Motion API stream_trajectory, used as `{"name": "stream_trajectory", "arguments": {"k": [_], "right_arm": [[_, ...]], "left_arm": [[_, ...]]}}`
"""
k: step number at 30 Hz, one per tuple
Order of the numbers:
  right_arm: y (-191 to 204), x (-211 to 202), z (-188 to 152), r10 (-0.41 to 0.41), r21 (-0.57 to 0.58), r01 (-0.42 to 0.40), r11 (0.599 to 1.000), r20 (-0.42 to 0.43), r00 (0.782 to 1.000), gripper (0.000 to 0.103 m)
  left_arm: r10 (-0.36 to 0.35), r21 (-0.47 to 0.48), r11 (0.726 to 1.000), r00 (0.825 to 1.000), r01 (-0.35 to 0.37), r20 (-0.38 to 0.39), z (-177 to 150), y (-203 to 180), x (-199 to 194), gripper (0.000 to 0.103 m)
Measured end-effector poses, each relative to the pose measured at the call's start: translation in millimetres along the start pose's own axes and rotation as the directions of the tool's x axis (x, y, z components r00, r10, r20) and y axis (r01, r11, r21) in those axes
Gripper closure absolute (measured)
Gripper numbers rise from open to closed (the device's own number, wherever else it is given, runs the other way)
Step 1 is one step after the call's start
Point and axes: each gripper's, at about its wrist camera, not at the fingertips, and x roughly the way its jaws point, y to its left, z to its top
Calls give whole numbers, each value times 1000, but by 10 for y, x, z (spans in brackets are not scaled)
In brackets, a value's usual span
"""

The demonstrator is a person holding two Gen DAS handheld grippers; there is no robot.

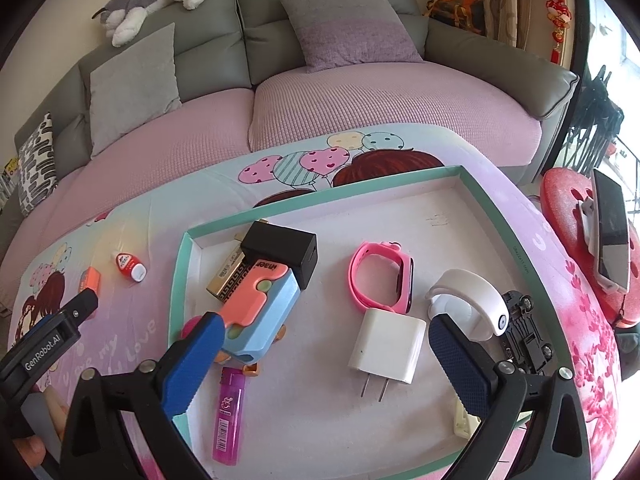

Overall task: Organize rigid objects
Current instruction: 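Move both open tools back toward the orange knife and red bottle, then lower the left tool toward the orange-blue toy knife while the right tool approaches the red bottle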

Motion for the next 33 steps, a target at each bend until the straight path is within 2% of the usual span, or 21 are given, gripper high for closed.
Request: {"name": "stream_trajectory", "arguments": {"k": [5, 14, 27, 33], "right_arm": [[177, -50, 6, 55, -20, -54, 998, 38, 998, 0], [546, 25, -45, 128, -76, -124, 989, 41, 991, 0], [1028, 177, -146, 158, -152, -156, 976, 0, 988, 0], [1305, 138, -191, 156, -249, -147, 957, 17, 988, 0]], "left_arm": [[11, -22, 1000, 1000, -11, -5, 21, 117, -1, 9], [46, -44, 998, 999, -46, -4, 59, 409, -65, 9], [69, -61, 995, 996, -72, -59, -26, 875, -7, 9], [47, -58, 997, 995, -52, -86, -14, 979, 78, 9]]}}
